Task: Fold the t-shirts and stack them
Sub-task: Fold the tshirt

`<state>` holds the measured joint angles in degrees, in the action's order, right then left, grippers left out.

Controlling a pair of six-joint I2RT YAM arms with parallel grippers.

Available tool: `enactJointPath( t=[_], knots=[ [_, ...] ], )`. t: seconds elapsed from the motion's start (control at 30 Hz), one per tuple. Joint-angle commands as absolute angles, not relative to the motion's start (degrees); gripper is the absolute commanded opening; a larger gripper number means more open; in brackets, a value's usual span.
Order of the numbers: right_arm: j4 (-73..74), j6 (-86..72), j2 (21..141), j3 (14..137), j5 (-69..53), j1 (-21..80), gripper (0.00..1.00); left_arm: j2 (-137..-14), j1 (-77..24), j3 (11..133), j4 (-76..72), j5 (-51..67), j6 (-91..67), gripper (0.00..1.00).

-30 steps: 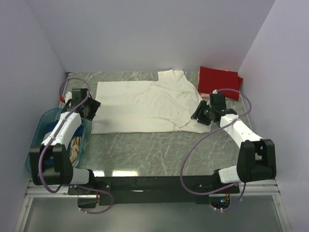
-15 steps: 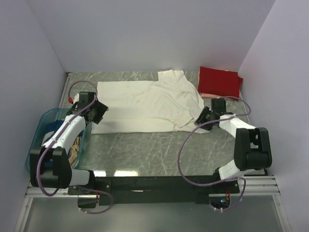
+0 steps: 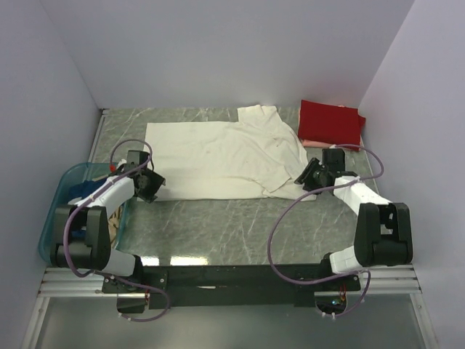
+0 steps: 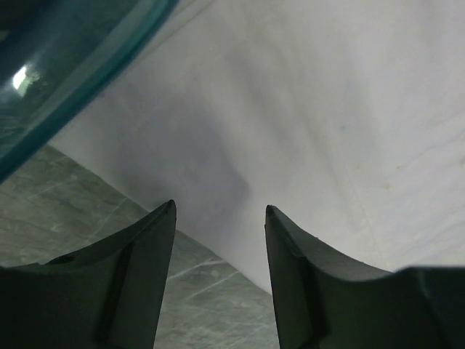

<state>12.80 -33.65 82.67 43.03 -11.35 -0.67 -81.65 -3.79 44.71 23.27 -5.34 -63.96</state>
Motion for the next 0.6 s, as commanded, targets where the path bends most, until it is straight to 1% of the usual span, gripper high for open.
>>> enactJointPath(
  t=[0.0,0.23,0.47,0.57],
  knots=[
    [10.55,-34.89,80.24,43.24,-10.46,4.03,0.50,-82.00,-3.43,43.77,21.45,-6.50,-65.13,0.57],
    [7.56,-37.35,86.65,44.82,-10.28,9.05,0.51,-82.09,-2.29,42.02,21.53,-6.77,-64.87,0.57],
    [3.70,-38.85,91.93,46.84,-11.51,9.49,0.51,-80.77,-1.41,41.13,21.71,-6.59,-64.07,0.55],
    [2.99,-39.64,91.76,47.29,-11.78,10.02,0.50,-80.33,-0.97,41.04,21.88,-6.59,-63.81,0.55]
  ],
)
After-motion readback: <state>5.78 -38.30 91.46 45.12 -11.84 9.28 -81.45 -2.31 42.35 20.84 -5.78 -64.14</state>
